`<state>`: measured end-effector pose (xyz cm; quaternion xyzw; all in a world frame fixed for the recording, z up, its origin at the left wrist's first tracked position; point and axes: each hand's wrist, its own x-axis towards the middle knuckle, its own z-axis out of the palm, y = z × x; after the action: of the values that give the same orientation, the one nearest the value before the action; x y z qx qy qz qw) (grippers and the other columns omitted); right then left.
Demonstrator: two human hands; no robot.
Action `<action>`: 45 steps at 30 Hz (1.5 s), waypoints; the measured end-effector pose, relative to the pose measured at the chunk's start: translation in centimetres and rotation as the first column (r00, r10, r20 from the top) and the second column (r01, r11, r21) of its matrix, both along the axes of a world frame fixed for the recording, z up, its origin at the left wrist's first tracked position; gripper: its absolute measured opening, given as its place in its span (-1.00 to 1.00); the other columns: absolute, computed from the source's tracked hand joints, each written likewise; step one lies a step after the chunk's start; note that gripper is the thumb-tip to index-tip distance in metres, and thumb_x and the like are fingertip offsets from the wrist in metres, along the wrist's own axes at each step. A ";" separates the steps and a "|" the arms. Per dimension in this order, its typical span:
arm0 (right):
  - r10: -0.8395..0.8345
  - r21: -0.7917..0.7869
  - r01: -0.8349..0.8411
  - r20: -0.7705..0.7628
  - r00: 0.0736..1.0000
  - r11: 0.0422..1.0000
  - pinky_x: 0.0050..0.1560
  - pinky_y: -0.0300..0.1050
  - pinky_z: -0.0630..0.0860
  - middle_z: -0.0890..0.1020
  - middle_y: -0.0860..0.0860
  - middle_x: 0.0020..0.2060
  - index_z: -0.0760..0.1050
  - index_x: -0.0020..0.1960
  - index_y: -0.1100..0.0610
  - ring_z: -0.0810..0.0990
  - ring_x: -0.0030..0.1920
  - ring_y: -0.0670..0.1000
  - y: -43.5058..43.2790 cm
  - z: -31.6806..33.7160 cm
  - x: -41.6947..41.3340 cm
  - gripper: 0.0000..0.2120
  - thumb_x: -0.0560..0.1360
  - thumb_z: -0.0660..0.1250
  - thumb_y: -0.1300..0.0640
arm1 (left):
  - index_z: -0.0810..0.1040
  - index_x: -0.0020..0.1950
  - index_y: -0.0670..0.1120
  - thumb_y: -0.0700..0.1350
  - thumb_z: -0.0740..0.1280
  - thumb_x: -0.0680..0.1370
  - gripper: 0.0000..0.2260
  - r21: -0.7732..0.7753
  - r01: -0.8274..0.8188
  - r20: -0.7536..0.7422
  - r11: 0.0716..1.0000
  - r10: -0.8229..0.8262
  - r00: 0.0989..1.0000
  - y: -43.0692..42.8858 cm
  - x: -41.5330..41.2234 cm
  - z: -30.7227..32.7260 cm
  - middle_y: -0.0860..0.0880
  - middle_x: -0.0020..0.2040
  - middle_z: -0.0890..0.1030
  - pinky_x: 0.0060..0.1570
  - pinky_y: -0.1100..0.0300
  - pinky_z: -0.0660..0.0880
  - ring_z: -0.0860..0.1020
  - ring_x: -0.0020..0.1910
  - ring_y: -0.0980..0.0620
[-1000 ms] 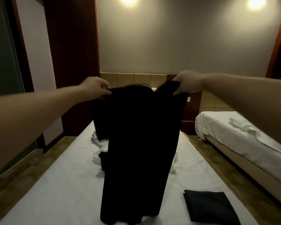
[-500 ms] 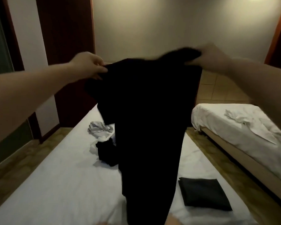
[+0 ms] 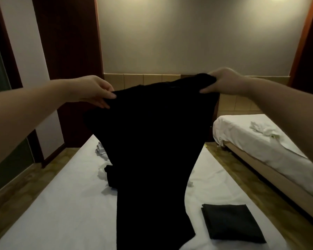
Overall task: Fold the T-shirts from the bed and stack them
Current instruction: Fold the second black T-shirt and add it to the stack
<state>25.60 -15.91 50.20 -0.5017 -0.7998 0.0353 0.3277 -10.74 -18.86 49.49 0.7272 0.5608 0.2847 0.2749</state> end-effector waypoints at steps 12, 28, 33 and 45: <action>-0.179 0.179 0.176 0.000 0.984 0.968 -0.20 -0.11 0.33 0.56 0.12 -0.24 0.57 -0.14 0.25 0.56 -0.11 0.15 15.8 -4.0 -2.3 -0.80 0.46 0.34 0.10 | 0.52 -0.03 -0.13 -0.22 0.28 0.56 -0.96 0.254 -0.304 0.200 0.918 0.257 0.945 16.1 1.4 -7.2 -0.08 -0.20 0.51 -0.36 0.47 0.46 0.53 -0.38 0.22; -0.183 0.346 0.219 -0.133 0.974 0.912 -0.12 -0.11 0.38 0.65 0.15 -0.06 0.60 0.00 0.19 0.58 0.00 0.13 12.5 1.5 -2.5 -0.81 0.48 0.30 0.12 | 0.54 -0.18 0.00 -0.21 0.31 0.54 -0.86 0.434 -0.264 0.167 0.861 0.211 0.963 13.0 1.5 -1.6 -0.04 -0.20 0.56 0.08 0.05 0.45 0.53 -0.08 -0.07; -0.063 0.311 0.038 0.070 0.996 0.950 -0.22 -0.11 0.30 0.57 0.04 -0.28 0.56 -0.15 0.25 0.57 -0.15 0.13 3.8 -6.3 -1.3 -0.83 0.50 0.31 0.15 | 0.56 -0.16 0.01 -0.19 0.32 0.53 -0.88 0.353 -0.137 -0.152 0.926 0.201 0.968 3.1 0.8 -7.8 0.02 -0.23 0.56 -0.23 0.32 0.36 0.49 -0.23 0.14; 0.139 -0.159 -0.100 0.261 0.955 0.982 -0.33 -0.22 0.26 0.51 -0.03 -0.41 0.48 -0.30 0.13 0.43 -0.36 -0.12 -17.4 -22.9 0.4 -0.82 0.46 0.37 0.16 | 0.56 -0.26 0.16 -0.16 0.42 0.46 -0.79 0.021 0.007 -0.375 1.000 0.001 0.927 -16.4 0.8 -24.6 0.26 -0.30 0.60 -0.17 0.45 0.35 0.51 -0.23 0.34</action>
<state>25.97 -33.33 27.34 -0.4747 -0.8613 0.0437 0.1756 -9.90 -35.27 24.92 0.7721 0.5987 0.1463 0.1550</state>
